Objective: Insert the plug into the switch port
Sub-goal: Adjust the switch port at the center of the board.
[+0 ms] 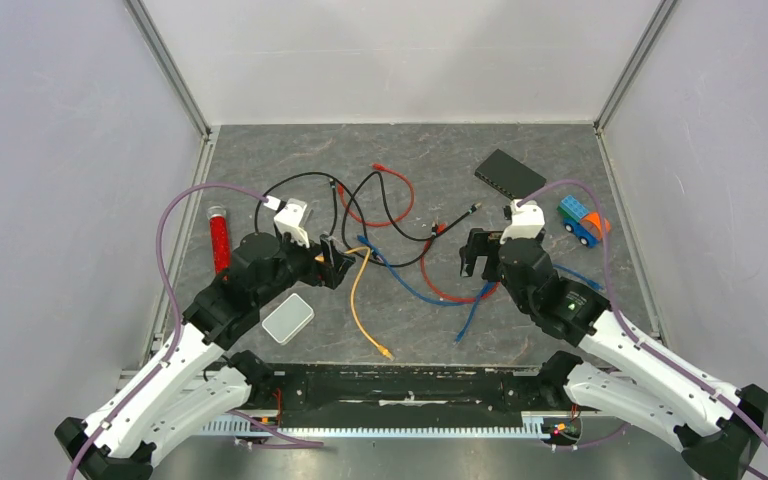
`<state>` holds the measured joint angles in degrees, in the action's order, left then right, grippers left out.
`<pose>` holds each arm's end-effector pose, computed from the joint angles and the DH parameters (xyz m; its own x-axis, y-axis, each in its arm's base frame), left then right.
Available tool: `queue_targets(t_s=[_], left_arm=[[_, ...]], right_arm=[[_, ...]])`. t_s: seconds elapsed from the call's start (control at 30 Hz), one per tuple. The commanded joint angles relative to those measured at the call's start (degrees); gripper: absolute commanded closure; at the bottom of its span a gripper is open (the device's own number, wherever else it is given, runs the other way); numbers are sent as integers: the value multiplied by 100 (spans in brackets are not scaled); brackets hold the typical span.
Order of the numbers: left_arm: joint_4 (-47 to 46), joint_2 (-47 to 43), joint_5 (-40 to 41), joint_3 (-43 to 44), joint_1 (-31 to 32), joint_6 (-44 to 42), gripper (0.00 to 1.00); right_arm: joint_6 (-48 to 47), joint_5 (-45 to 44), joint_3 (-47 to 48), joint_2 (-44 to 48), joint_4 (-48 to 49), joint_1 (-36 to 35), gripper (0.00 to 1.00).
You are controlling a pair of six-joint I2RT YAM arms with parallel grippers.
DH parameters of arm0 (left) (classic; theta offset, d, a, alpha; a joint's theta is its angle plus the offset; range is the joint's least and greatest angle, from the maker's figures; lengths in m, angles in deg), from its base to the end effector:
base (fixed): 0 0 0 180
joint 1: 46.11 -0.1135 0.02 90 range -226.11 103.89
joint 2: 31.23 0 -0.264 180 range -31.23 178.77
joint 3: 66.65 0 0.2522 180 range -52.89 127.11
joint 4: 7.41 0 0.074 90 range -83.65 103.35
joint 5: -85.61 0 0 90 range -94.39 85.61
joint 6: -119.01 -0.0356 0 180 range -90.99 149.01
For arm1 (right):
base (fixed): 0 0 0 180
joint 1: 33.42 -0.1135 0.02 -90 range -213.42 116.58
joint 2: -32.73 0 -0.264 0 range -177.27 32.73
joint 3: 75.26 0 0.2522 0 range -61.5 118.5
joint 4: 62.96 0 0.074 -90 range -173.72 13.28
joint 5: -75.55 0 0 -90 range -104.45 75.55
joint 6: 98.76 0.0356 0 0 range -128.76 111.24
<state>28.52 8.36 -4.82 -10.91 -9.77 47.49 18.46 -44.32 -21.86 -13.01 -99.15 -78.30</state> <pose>0.1303 -0.0962 0.3148 -0.4482 -0.0638 -0.8917 0.4810 0.8236 -0.3007 0.1385 0.1129 0.2861 -0.4390 0.1226 -0.8901 -0.1136 0.9751 0.1903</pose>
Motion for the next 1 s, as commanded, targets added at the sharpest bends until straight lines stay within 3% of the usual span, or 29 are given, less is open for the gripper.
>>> queue_targets(t_s=[0.0,0.2,0.33,0.6,0.83,0.97], left_arm=[[-125,-53,-24,29,-28,-126,16],[8,-174,17,38,-26,-221,16],[-10,-268,24,-9,-23,-248,16],[-9,-250,-353,-62,-21,-284,16],[167,-84,-599,60,-21,-328,16],[138,-62,-588,39,-21,-332,16]], right_arm=[[-64,-215,125,109,156,-21,2],[-2235,-421,76,-255,1375,-21,2],[-3529,-731,690,-1295,1539,207,2],[-4298,1527,1645,-2843,1505,2144,2],[-4868,2708,2449,-4009,1220,3238,6],[-5102,3564,3083,-4973,832,3774,2]])
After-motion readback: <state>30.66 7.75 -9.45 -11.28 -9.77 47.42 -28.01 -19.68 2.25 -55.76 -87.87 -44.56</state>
